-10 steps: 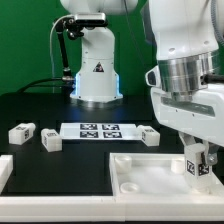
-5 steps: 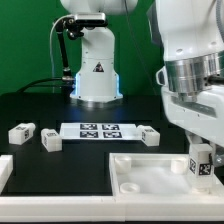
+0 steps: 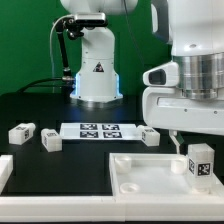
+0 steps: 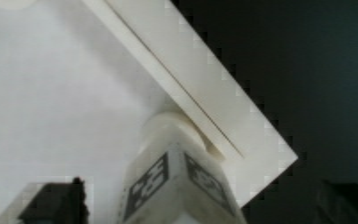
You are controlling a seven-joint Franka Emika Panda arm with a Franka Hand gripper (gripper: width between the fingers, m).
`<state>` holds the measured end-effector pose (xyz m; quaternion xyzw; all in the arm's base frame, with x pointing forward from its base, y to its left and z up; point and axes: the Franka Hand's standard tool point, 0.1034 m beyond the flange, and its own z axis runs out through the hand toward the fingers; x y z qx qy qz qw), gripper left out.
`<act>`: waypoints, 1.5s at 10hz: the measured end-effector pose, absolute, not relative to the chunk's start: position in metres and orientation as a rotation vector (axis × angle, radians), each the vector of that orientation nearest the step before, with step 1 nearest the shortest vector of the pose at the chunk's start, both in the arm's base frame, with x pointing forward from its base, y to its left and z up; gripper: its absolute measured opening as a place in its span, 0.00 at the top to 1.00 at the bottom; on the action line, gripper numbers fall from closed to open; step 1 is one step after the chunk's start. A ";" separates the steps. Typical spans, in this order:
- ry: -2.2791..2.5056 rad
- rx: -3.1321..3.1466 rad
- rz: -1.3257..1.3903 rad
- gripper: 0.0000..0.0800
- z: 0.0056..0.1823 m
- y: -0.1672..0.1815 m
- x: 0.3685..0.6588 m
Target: Assemble square table
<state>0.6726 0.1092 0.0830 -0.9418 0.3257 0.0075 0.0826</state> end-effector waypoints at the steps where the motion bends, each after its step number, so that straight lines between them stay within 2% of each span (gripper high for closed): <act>1: 0.805 -2.875 0.007 0.19 0.083 0.107 0.673; 3: 0.248 -3.016 -0.078 0.19 0.081 0.105 0.683; 5: 0.252 -3.013 -0.085 0.19 0.080 0.105 0.683; 6: 0.269 -3.012 -0.084 0.32 0.080 0.105 0.683; 7: 0.288 -3.009 -0.082 0.32 0.080 0.105 0.683; 8: 0.447 -2.986 -0.072 0.57 0.080 0.106 0.683; 9: 0.544 -2.973 -0.065 0.57 0.079 0.103 0.682; 10: 0.663 -2.946 -0.064 0.63 0.078 0.102 0.683; 12: 0.986 -2.842 -0.106 0.63 0.076 0.097 0.683; 15: 1.729 -2.351 -0.025 0.63 0.075 0.098 0.678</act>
Offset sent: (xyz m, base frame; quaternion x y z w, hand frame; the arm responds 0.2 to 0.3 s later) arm 0.0072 0.0081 -0.0050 0.0175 0.0283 -0.3076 0.9509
